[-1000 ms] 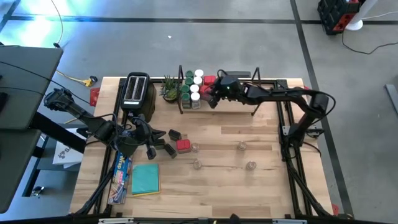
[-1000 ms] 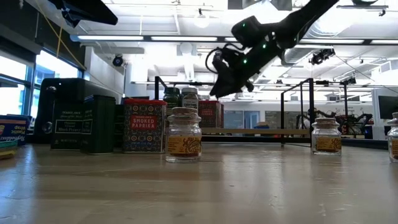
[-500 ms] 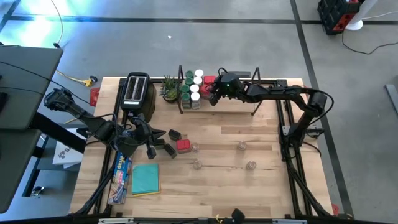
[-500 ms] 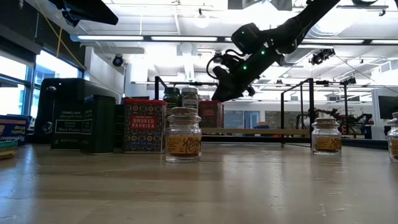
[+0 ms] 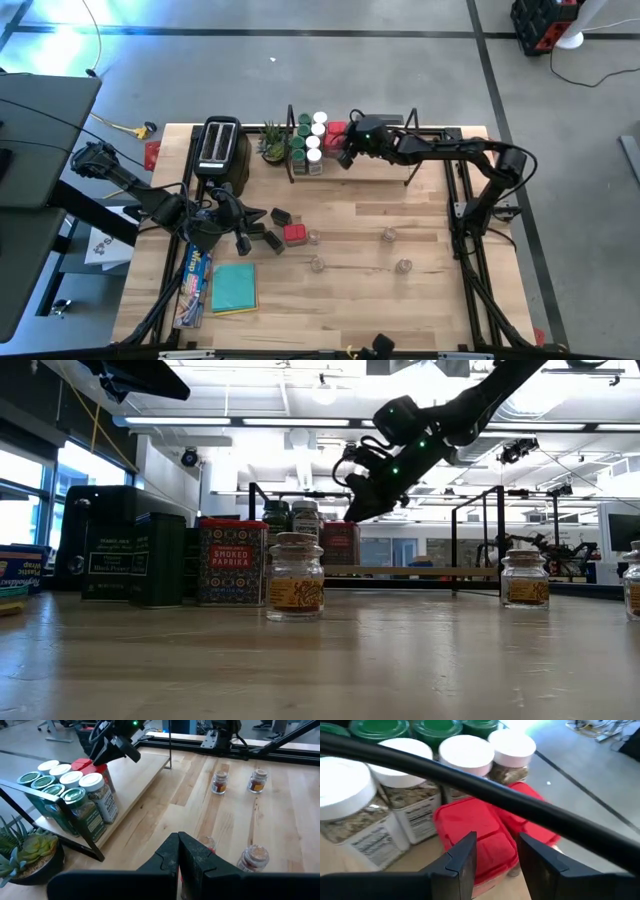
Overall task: Shelf spices
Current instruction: Put the bottom red seasoning can on the shelf aligned with the other red seasoning can
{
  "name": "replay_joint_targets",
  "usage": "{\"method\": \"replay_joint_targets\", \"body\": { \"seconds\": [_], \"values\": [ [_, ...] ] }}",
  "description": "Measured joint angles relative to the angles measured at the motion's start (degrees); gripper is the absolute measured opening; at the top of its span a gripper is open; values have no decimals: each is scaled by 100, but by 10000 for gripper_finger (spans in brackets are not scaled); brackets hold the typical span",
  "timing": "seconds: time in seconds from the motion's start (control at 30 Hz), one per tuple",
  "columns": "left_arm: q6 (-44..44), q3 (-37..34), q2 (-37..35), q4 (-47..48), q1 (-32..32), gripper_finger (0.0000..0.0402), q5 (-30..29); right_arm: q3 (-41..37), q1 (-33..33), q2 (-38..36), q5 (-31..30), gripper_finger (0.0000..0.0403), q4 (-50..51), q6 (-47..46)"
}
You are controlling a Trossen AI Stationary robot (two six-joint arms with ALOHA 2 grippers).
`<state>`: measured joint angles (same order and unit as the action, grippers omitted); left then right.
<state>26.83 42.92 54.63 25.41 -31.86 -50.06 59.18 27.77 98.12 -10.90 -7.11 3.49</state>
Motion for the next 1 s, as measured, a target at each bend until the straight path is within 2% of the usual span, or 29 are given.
{"method": "replay_joint_targets", "body": {
  "seconds": [0.2, 0.3, 0.37, 0.43, 0.53, 0.73, 0.87, 1.0],
  "values": [
    [13, 0, 0, 2, 0, 3, -17, -2, -16, -278, -63, 133, -44, 65],
    [129, 0, 9, 0, 38, 3, -312, -2, -113, -494, -65, 133, -49, 56],
    [236, 0, -3, 22, 242, 3, -586, -2, -218, -646, -65, 133, -57, 51],
    [142, 0, -82, 31, 706, 3, -478, -2, -361, -786, -65, 133, -66, 48],
    [-174, 0, -257, 50, 1779, 1, 350, -2, -593, -976, -64, 133, -68, 60],
    [-1197, 2, -161, 183, 4131, 1, 2491, -2, -1006, -1243, -354, 133, -72, 141],
    [-1921, 2, 180, 39, 4957, 1, 3151, -2, -1170, -1276, -395, 133, -64, 213],
    [-2611, -148, 498, -560, 5376, 0, 3725, -2, -1267, -1276, -398, 133, 16, 290]
  ]
}}
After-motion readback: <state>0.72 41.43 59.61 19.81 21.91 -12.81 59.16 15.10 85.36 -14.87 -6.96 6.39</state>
